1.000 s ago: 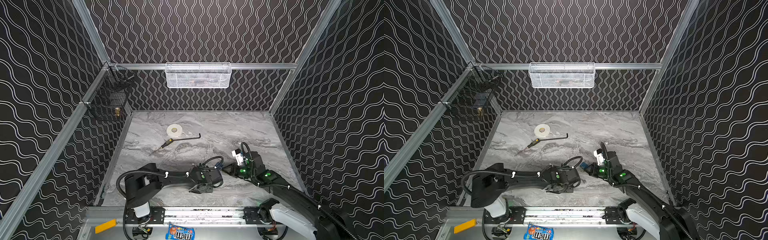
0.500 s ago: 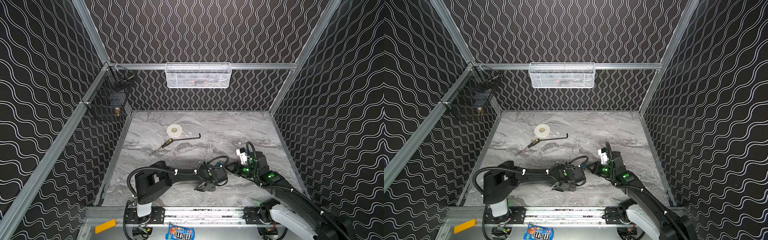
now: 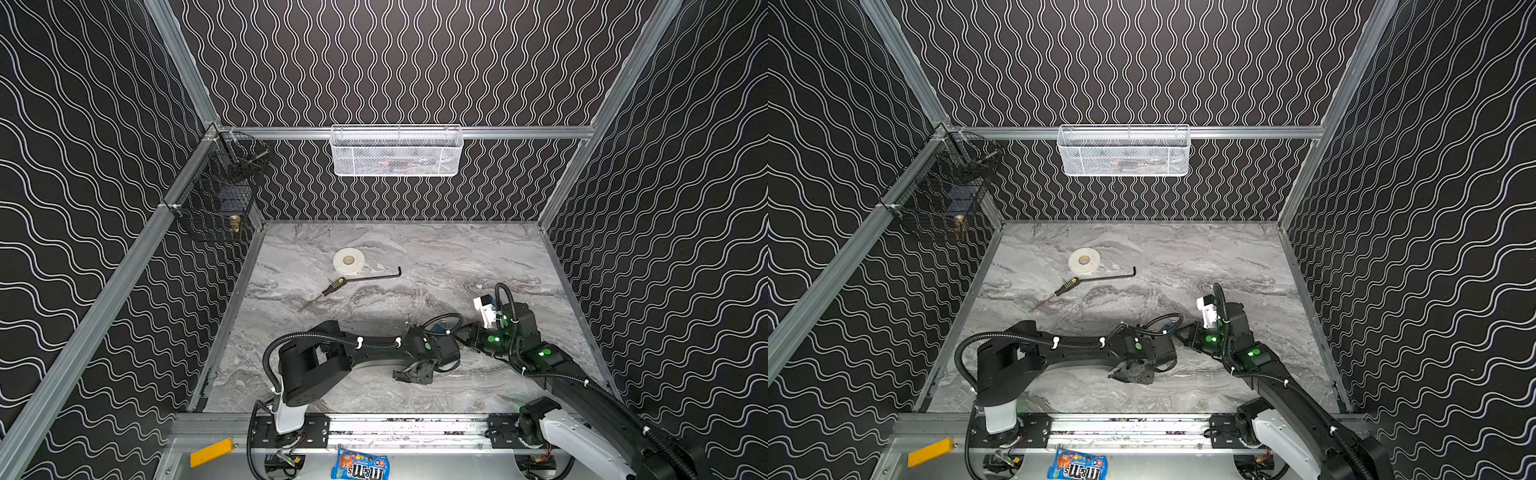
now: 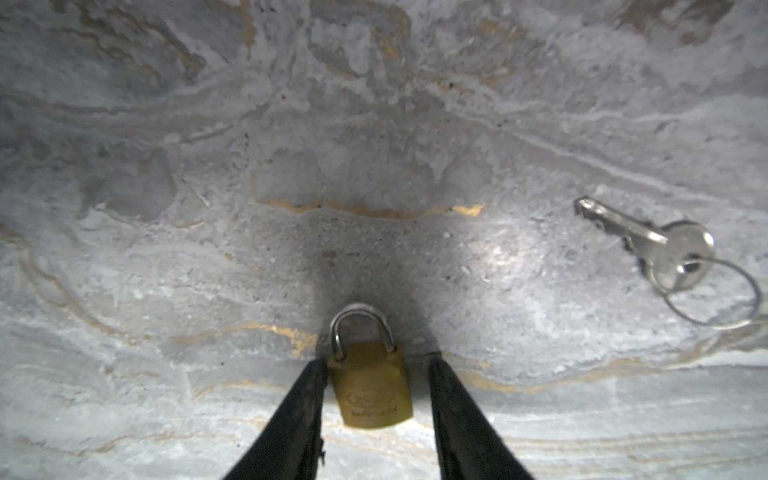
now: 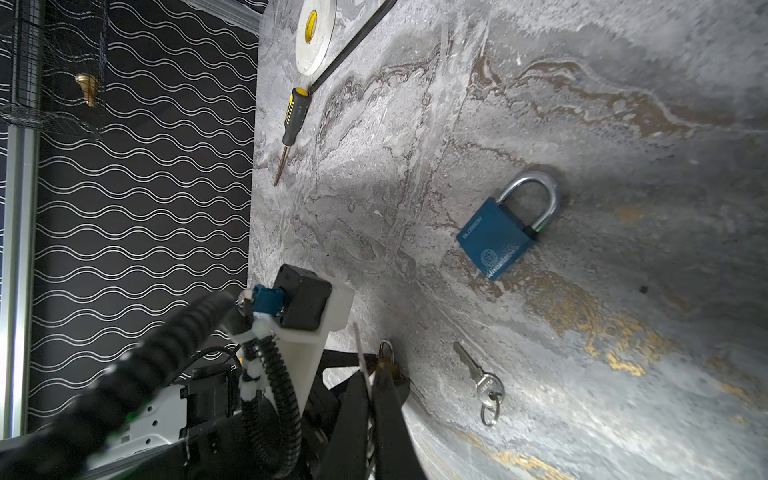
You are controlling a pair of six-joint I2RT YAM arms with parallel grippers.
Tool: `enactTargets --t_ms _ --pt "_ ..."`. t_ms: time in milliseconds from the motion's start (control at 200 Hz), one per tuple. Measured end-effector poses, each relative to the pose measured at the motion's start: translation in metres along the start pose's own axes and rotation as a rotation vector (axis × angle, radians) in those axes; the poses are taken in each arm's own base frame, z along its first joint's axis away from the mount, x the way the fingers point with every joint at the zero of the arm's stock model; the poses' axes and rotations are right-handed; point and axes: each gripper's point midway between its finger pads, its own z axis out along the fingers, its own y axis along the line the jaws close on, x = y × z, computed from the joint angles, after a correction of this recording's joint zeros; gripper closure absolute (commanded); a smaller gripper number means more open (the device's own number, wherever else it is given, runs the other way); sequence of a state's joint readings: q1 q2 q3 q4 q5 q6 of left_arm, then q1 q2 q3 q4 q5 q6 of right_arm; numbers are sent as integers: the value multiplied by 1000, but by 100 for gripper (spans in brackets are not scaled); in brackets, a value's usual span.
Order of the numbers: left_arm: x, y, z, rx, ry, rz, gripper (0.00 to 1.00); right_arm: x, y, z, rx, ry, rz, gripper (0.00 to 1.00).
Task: Unlock with the key
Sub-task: 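Close the left gripper on the brass padlock shackle, then lift the brass padlock with the left gripper while the right gripper rises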
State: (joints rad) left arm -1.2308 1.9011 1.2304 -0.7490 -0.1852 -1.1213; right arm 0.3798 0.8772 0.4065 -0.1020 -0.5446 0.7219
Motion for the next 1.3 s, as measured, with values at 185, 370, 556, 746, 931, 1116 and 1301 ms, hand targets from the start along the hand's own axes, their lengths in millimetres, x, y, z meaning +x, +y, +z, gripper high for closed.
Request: enactTargets --t_ms 185,370,556,746,931,1116,1301 --pt "1 -1 1 12 2 -28 61 1 0 1 -1 9 5 100" --pt "2 0 2 12 2 -53 64 0 1 2 -11 12 3 100" --pt "1 3 2 9 -5 -65 68 0 2 1 -16 11 0 100" --pt "1 3 2 10 -9 -79 71 -1 5 -1 -25 2 -8 100" --pt "1 10 -1 9 -13 -88 76 -2 7 -2 -28 -1 -19 100" --pt "-11 34 -18 60 -36 -184 84 -5 12 -4 -33 -7 -40 100" --pt "-42 55 -52 176 -143 -334 87 -2 15 1 -27 2 -39 100"
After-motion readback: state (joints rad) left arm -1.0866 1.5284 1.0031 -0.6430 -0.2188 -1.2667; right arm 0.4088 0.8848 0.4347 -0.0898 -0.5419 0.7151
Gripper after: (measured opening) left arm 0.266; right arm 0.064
